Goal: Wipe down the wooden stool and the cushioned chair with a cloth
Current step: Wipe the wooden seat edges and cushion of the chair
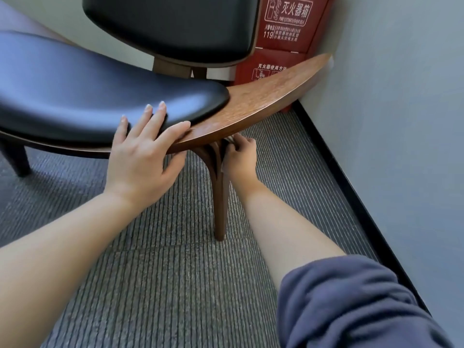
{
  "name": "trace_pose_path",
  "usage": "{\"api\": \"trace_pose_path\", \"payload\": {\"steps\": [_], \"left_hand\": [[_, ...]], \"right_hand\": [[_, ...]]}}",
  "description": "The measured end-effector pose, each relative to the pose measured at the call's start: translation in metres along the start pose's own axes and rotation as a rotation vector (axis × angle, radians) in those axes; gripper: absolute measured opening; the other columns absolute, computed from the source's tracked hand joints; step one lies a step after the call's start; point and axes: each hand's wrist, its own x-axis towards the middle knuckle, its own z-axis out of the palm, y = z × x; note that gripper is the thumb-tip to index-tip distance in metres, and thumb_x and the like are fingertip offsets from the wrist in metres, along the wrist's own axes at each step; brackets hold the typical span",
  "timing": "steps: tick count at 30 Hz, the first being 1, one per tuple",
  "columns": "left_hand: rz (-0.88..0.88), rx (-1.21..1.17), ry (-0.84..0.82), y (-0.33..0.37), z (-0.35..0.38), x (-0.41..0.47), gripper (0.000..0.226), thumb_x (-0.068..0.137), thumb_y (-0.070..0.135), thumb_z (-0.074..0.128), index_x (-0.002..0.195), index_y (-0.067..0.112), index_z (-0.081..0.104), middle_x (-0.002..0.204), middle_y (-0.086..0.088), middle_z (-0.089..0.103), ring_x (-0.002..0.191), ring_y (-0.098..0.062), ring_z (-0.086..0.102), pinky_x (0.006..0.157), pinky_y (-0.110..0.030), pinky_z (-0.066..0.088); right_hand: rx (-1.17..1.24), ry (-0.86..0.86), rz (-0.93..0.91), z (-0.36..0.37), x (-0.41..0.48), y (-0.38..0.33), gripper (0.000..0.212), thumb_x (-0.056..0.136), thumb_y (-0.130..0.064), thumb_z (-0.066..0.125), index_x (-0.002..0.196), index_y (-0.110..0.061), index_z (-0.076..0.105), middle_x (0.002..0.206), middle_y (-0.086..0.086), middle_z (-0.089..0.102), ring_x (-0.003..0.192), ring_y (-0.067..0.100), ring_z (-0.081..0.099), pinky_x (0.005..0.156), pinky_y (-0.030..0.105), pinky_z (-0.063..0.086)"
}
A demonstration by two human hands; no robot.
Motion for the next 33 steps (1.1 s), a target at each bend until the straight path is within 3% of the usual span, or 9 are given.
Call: {"api": "trace_pose_path", "payload": {"steps": [5,11,14,17,21,24,26,30,33], "left_hand": [[-0.019,-0.013,0.084,0.002,0.006,-0.002,0.046,0.091,0.04,0.047,0.133,0.023,0.057,0.148,-0.015,0.044,0.139,-0.033,0.039,0.114,-0.057,0.024],[-0.037,-0.011,0.098,0.003,0.007,-0.001,0.048,0.09,0.042,0.046,0.13,0.021,0.06,0.148,-0.013,0.045,0.139,-0.032,0.04,0.114,-0.057,0.023],[-0.043,-0.007,0.106,0.004,0.007,-0.001,0.048,0.09,0.043,0.045,0.129,0.02,0.061,0.148,-0.013,0.046,0.138,-0.032,0.041,0.114,-0.057,0.024],[-0.05,-0.008,0.102,0.005,0.007,-0.002,0.048,0.089,0.044,0.045,0.128,0.021,0.061,0.148,-0.013,0.045,0.139,-0.032,0.04,0.115,-0.057,0.023],[-0.049,-0.003,0.107,0.005,0.007,-0.002,0.047,0.09,0.043,0.046,0.128,0.02,0.061,0.147,-0.013,0.046,0.139,-0.031,0.04,0.115,-0.057,0.023],[-0.051,0.007,0.108,0.004,0.008,-0.001,0.047,0.09,0.044,0.046,0.128,0.021,0.061,0.148,-0.013,0.046,0.139,-0.031,0.04,0.114,-0.057,0.023],[-0.056,0.004,0.11,0.005,0.008,-0.001,0.048,0.09,0.045,0.045,0.129,0.021,0.061,0.148,-0.013,0.046,0.139,-0.031,0.04,0.115,-0.057,0.023],[-0.053,0.007,0.119,0.005,0.009,-0.002,0.048,0.09,0.046,0.045,0.128,0.021,0.061,0.148,-0.013,0.046,0.139,-0.031,0.04,0.115,-0.056,0.023],[-0.054,-0.002,0.121,0.006,0.009,-0.001,0.049,0.09,0.046,0.046,0.128,0.02,0.061,0.147,-0.013,0.046,0.139,-0.031,0.04,0.115,-0.056,0.023]], "right_hand": [[0.082,0.032,-0.098,0.007,-0.025,0.012,0.03,0.095,-0.001,0.044,0.123,0.002,0.057,0.109,0.004,0.038,0.098,0.018,0.049,0.087,0.022,0.041],[-0.011,0.037,-0.165,0.006,0.001,-0.001,0.022,0.091,0.005,0.046,0.099,0.009,0.066,0.106,0.007,0.038,0.095,0.022,0.047,0.082,0.01,0.027],[0.037,0.029,-0.239,0.008,-0.022,0.003,0.02,0.093,0.0,0.05,0.1,0.0,0.068,0.108,0.004,0.041,0.094,0.014,0.047,0.087,0.016,0.036],[0.155,0.031,-0.181,0.005,-0.032,0.016,0.019,0.097,-0.006,0.051,0.11,0.0,0.064,0.103,-0.001,0.042,0.097,0.016,0.053,0.089,0.025,0.045],[0.147,0.059,-0.013,0.008,-0.01,0.008,0.025,0.096,0.0,0.045,0.114,0.007,0.06,0.105,0.003,0.039,0.099,0.018,0.05,0.083,0.015,0.037],[0.121,0.034,-0.274,0.011,-0.033,0.011,0.027,0.092,0.0,0.046,0.109,-0.003,0.066,0.107,0.004,0.04,0.099,0.024,0.052,0.09,0.033,0.047],[0.172,0.023,-0.298,0.01,-0.042,0.019,0.027,0.092,-0.004,0.049,0.111,-0.011,0.067,0.107,0.0,0.041,0.099,0.03,0.055,0.09,0.045,0.051],[0.143,0.094,-0.153,0.01,-0.019,0.01,0.022,0.094,0.0,0.048,0.108,0.005,0.064,0.105,0.006,0.041,0.099,0.02,0.05,0.088,0.02,0.041],[0.126,0.072,-0.284,0.012,-0.036,0.011,0.027,0.092,0.004,0.048,0.11,0.0,0.067,0.108,0.008,0.041,0.1,0.018,0.049,0.094,0.025,0.042]]}}
